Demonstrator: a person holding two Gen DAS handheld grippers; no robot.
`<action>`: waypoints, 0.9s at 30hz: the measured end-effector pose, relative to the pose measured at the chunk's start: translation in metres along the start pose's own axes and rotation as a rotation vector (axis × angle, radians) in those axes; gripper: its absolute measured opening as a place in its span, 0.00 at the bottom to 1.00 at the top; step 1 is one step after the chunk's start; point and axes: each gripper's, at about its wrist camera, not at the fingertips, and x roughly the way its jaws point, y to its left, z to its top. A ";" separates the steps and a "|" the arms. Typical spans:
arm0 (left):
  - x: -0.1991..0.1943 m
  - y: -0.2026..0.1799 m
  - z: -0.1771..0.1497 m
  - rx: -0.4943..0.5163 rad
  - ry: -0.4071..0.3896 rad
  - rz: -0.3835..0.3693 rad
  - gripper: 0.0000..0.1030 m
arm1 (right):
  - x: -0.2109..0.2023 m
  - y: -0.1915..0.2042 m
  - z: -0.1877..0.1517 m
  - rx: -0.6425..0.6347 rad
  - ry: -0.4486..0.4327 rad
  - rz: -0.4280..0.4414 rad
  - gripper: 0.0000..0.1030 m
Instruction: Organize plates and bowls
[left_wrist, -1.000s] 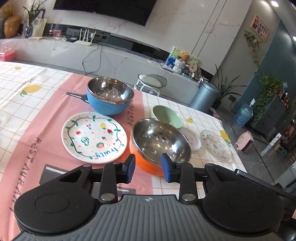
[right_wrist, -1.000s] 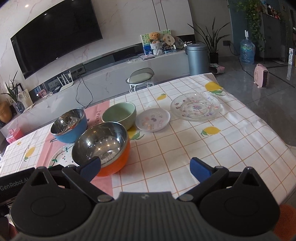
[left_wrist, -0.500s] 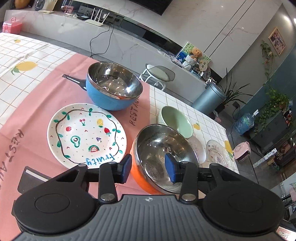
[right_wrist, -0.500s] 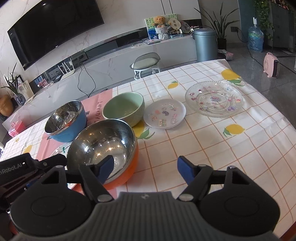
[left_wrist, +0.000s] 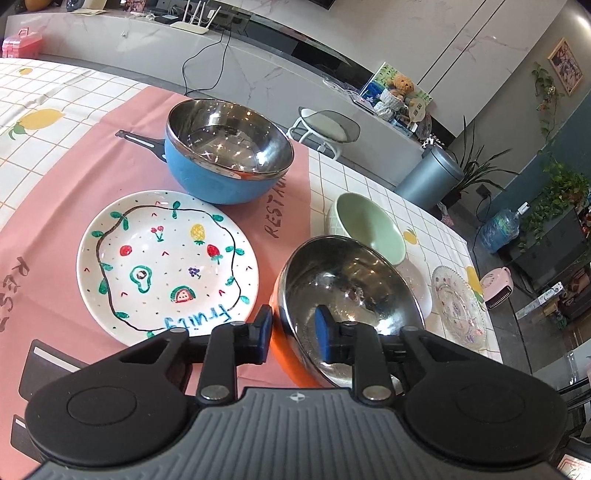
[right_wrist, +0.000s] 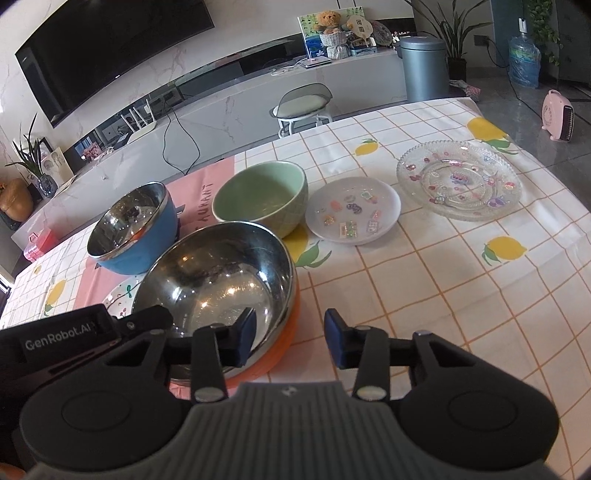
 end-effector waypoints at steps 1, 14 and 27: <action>0.001 0.001 0.001 -0.005 0.006 0.004 0.18 | 0.001 0.001 0.000 0.000 0.003 0.002 0.30; -0.035 -0.004 -0.008 0.031 -0.015 0.031 0.15 | -0.024 0.008 -0.005 0.009 0.015 0.016 0.20; -0.110 0.010 -0.035 0.022 -0.063 0.038 0.15 | -0.083 0.021 -0.054 0.031 0.072 0.090 0.20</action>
